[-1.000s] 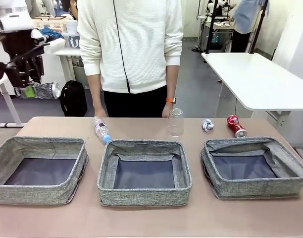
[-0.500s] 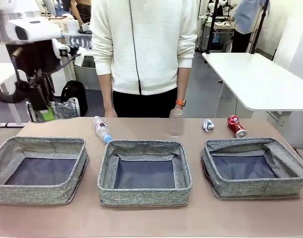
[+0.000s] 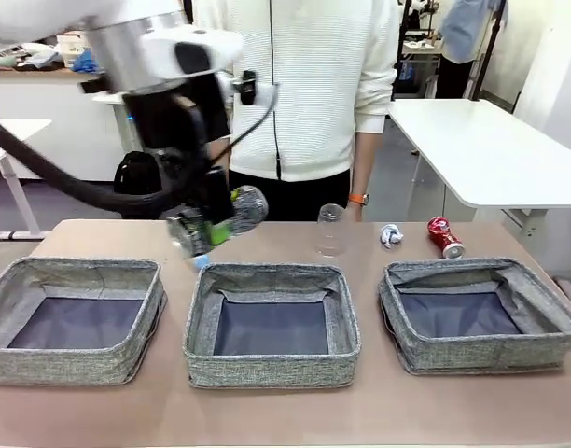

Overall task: Sort the waste into the appropriate baskets.
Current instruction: Pick up the waste item pointed out by the person.

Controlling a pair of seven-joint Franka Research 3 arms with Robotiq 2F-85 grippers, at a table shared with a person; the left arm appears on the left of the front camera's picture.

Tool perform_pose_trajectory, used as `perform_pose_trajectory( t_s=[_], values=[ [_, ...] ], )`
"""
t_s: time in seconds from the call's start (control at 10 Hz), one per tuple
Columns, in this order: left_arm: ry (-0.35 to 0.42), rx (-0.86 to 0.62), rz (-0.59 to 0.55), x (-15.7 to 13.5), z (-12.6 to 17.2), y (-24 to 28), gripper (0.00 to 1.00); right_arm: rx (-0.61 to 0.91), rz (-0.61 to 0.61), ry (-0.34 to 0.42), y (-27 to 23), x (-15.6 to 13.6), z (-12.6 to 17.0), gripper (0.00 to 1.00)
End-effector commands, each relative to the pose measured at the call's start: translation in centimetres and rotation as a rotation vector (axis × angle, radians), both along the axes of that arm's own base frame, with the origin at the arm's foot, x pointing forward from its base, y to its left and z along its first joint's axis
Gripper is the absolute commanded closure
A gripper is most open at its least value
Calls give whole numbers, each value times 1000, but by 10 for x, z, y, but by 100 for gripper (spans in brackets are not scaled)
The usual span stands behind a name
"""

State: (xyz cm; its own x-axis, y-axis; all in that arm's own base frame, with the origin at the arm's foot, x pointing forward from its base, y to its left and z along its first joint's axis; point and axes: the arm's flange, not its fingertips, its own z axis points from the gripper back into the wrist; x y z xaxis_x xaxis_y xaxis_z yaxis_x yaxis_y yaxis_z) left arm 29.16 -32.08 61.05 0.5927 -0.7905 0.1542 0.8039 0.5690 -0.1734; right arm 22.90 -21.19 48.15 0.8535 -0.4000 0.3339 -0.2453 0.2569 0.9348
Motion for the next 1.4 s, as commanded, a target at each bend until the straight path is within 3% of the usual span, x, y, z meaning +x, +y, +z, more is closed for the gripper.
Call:
perform_pose_trajectory(
  t_s=[0.0,0.2,0.4,0.6,1.1,1.3],
  values=[
    [32,18,286,40,48,-31,56,9,1,-34,-1,2,3,0],
    [106,118,443,63,67,-68,56,9,1,-34,-1,2,3,0],
    [110,197,508,78,96,-87,56,9,1,-34,-1,2,3,0],
    [89,205,493,78,121,-100,56,9,1,-34,-1,2,3,0],
    [99,228,513,88,144,-96,56,9,1,-34,-1,2,3,0],
    [97,250,572,96,150,-91,56,9,1,-34,-1,2,3,0]
  ],
)
